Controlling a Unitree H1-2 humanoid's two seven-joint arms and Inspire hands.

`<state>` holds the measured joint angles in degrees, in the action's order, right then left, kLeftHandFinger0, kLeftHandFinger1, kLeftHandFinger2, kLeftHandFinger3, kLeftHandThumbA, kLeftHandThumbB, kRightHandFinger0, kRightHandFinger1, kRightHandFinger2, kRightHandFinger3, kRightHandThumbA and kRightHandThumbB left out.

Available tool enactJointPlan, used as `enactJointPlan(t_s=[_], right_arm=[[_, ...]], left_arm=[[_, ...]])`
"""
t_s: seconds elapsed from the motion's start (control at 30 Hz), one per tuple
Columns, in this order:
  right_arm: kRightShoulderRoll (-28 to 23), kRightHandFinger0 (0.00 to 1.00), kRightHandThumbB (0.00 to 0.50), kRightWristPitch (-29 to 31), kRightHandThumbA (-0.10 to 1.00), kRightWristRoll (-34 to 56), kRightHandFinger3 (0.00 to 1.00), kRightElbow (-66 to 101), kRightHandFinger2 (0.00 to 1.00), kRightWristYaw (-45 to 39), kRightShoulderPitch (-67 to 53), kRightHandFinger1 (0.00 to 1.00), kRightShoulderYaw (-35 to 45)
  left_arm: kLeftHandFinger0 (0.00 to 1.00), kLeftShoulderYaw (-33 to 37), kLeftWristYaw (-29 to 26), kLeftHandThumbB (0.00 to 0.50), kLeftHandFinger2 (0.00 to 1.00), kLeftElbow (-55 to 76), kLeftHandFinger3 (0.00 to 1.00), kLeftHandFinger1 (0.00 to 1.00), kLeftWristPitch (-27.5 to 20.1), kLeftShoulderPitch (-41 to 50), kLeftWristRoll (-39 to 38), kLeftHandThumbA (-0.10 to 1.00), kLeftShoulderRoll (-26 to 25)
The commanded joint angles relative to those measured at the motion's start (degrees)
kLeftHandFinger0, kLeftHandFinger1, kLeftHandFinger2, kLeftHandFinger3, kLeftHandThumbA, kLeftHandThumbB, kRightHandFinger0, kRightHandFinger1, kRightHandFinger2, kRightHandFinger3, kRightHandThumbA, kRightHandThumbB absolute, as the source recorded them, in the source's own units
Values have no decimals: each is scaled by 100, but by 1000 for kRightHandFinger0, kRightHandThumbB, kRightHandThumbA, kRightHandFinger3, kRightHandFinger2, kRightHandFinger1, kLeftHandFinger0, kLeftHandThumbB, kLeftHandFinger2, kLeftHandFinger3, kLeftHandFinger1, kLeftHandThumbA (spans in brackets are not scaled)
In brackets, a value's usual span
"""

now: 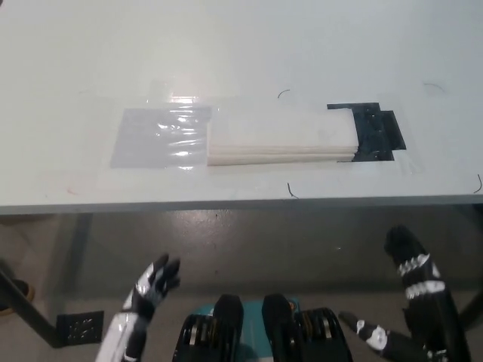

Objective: A stack of napkins is kept in the middle of the table close to the robot and the robot places both its hands sideways on the stack. Then it moves its hands away from each other while pressing down on the napkins to make them smooth

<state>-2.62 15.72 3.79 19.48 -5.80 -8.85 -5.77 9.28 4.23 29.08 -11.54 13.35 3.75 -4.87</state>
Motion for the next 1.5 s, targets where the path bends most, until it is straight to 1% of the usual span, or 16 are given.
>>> enactJointPlan(t_s=[0.0,0.03,0.07,0.2,0.27,0.37,0.57,0.6,0.63,0.67,0.87,1.0,1.13,1.3,1.37,1.47], right_arm=[[-27,1000,168,-499,985,196,1000,505,1000,-50,713,1000,13],[-27,1000,153,-527,1000,194,1000,514,1000,-41,739,1000,11],[-14,1000,174,-728,1000,128,1000,499,1000,-10,1104,1000,39],[58,1000,115,-1323,1000,274,1000,275,1000,76,2137,1000,137],[177,1000,133,-1633,1000,322,1000,63,1000,201,2622,1000,215],[377,1000,152,-1896,1000,430,1000,-463,1000,340,3389,1000,339],[585,1000,181,-1570,1000,431,1000,-2129,1000,531,4713,1000,685],[622,1000,201,-1469,1000,450,1000,-2456,1000,554,4940,1000,757],[634,1000,205,-1386,1000,422,1000,-2715,1000,564,5112,1000,799],[676,1000,194,-1327,1000,495,1000,-2927,1000,572,5259,1000,869],[790,1000,190,-523,1000,556,1000,-5045,1000,726,6362,1000,1265],[828,1000,193,-229,1000,874,1000,-6272,1000,711,6977,1000,1642],[807,1000,220,16,1000,1078,1000,-7359,1000,594,7479,1000,1942],[751,1000,206,297,1000,1105,1000,-8529,1000,523,7821,1000,2163],[728,1000,201,449,1000,1090,1000,-8876,1000,502,7856,1000,2182],[722,1000,236,480,1000,1350,1000,-9245,1000,361,7795,1000,2421]], left_arm=[[1000,17,165,289,1000,466,1000,1000,432,-909,-70,1000,63],[1000,15,163,276,1000,473,1000,1000,462,-949,-67,1000,60],[1000,-19,146,315,1000,446,1000,1000,668,-1439,21,1000,130],[1000,-159,45,282,1000,-63,1000,1000,1296,-2875,97,1000,329],[1000,-275,1,277,1000,-439,1000,1000,1614,-3539,-34,1000,373],[1000,-458,-163,274,1000,-1442,1000,1000,1406,-4489,45,1000,391],[1000,-670,-449,276,1000,-3030,1000,1000,1518,-5814,151,1000,546],[1000,-687,-504,329,1000,-3277,1000,1000,1608,-6009,192,1000,573],[1000,-703,-544,349,1000,-3446,1000,1000,1705,-6150,231,1000,591],[1000,-711,-553,322,1000,-3678,1000,1000,1599,-6271,226,1000,589],[1000,-836,-912,280,1000,-5518,1000,1000,996,-7196,254,1000,708],[1000,-891,-1063,303,1000,-6451,1000,1000,869,-7642,228,1000,756],[1000,-921,-1153,291,1000,-7306,1000,1000,809,-7949,185,1000,778],[1000,-1150,-1239,252,1000,-8541,1000,1000,203,-8032,-39,1000,858],[1000,-1196,-1238,258,1000,-8907,1000,1000,-44,-8034,-84,1000,856],[1000,-1243,-1250,268,1000,-9137,1000,1000,-63,-7910,-119,1000,870]])
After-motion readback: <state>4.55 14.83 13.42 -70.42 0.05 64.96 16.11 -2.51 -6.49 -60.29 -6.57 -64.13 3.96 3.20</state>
